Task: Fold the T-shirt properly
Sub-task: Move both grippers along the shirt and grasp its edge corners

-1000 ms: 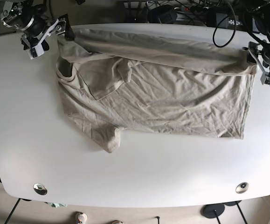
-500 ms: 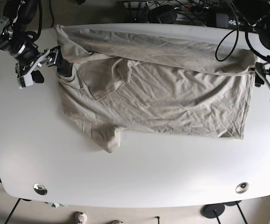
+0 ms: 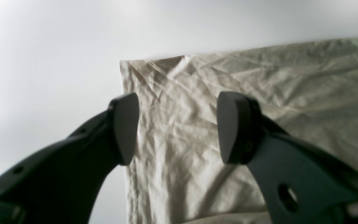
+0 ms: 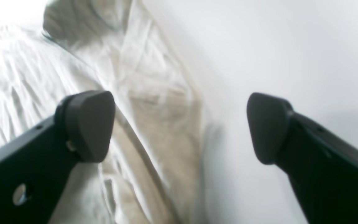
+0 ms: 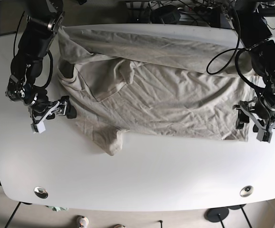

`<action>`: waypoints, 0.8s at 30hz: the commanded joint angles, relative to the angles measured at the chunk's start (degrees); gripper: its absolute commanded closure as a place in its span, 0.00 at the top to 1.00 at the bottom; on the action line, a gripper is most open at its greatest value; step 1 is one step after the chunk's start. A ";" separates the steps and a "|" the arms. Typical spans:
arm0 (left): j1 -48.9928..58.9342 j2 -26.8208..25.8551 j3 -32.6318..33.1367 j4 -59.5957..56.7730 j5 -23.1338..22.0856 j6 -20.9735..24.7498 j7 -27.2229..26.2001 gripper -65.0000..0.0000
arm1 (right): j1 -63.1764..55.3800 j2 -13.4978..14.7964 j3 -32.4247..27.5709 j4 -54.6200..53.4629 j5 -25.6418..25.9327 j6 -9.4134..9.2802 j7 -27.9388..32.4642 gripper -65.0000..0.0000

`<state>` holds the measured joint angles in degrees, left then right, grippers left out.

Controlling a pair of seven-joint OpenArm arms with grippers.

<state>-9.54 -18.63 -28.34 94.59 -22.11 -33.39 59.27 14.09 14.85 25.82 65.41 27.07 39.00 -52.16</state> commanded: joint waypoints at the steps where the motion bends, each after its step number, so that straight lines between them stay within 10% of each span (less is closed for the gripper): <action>1: -1.40 -1.28 -0.19 -0.21 -0.79 0.29 -1.55 0.57 | 1.34 0.75 -1.16 -1.80 1.28 0.34 3.85 1.00; 6: -3.25 -1.45 -0.28 -2.76 -0.70 0.29 -1.55 0.57 | 0.90 -0.13 -4.07 -4.26 1.63 0.16 6.75 0.97; 11: -5.80 -1.54 -3.44 -6.54 -0.70 0.29 -1.55 0.57 | 0.90 -1.62 -4.15 -4.26 1.28 0.07 6.67 0.61; 24: -13.80 -4.97 -3.09 -27.47 -0.70 0.38 -12.10 0.58 | 0.99 -5.23 -4.07 -4.35 -4.70 -0.10 7.02 0.40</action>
<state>-21.93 -22.31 -31.33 65.98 -21.71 -32.97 48.18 14.41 9.47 21.89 60.66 23.09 39.00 -43.66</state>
